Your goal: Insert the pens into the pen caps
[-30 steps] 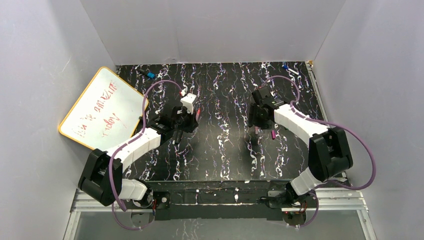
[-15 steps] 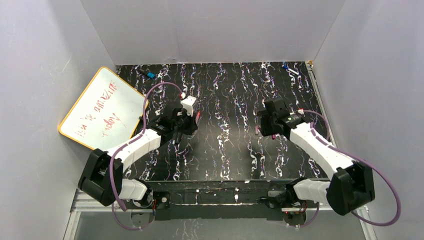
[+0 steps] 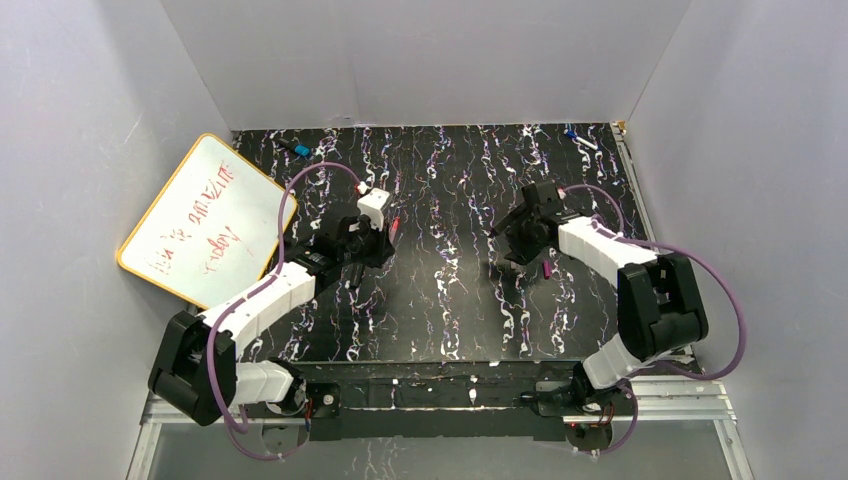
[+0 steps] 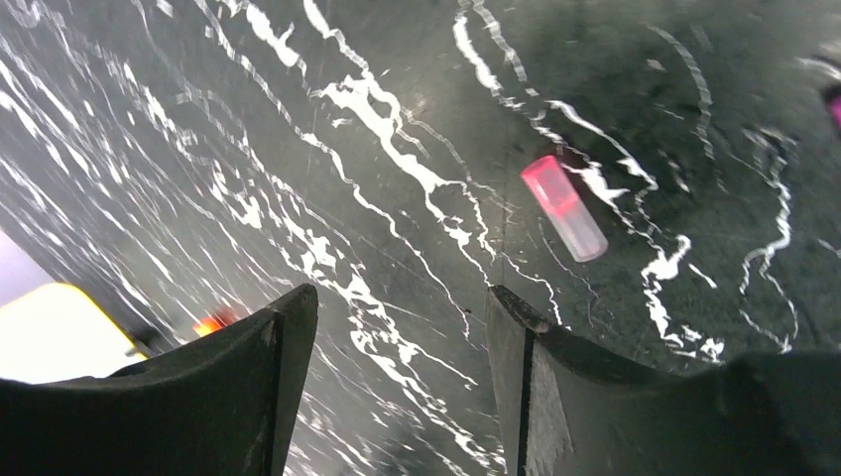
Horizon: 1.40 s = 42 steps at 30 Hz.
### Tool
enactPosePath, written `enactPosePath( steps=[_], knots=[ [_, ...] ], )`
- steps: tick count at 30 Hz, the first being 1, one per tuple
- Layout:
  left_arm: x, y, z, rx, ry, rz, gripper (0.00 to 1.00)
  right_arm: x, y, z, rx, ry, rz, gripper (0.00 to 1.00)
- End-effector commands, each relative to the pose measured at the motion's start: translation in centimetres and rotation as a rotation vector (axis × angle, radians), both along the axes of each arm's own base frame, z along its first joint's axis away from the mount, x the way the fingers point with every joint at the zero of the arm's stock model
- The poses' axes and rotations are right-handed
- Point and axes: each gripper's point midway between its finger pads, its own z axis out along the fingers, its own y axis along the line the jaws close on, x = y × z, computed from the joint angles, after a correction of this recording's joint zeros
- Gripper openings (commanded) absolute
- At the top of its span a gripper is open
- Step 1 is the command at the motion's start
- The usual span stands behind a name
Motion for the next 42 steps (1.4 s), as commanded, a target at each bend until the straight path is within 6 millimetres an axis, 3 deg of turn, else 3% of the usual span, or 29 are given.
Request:
enactPosePath(
  steps=[1,6,17,42],
  knots=[
    [-0.7,0.2,0.1,0.01,-0.005,-0.021,0.0,1.3,2.0,2.6,-0.043,-0.169,0.342,0.71],
    [-0.6,0.2,0.0,0.013,0.0,-0.021,0.0,1.5,2.1,2.3,-0.066,-0.182,0.412,0.71],
    [-0.5,0.2,-0.4,0.02,0.009,-0.016,0.0,0.8,1.9,-1.8,-0.099,-0.086,0.458,0.71],
    [-0.8,0.8,-1.3,0.057,0.039,-0.005,0.0,-0.9,0.1,-4.3,-0.152,-0.026,0.459,0.73]
  ],
)
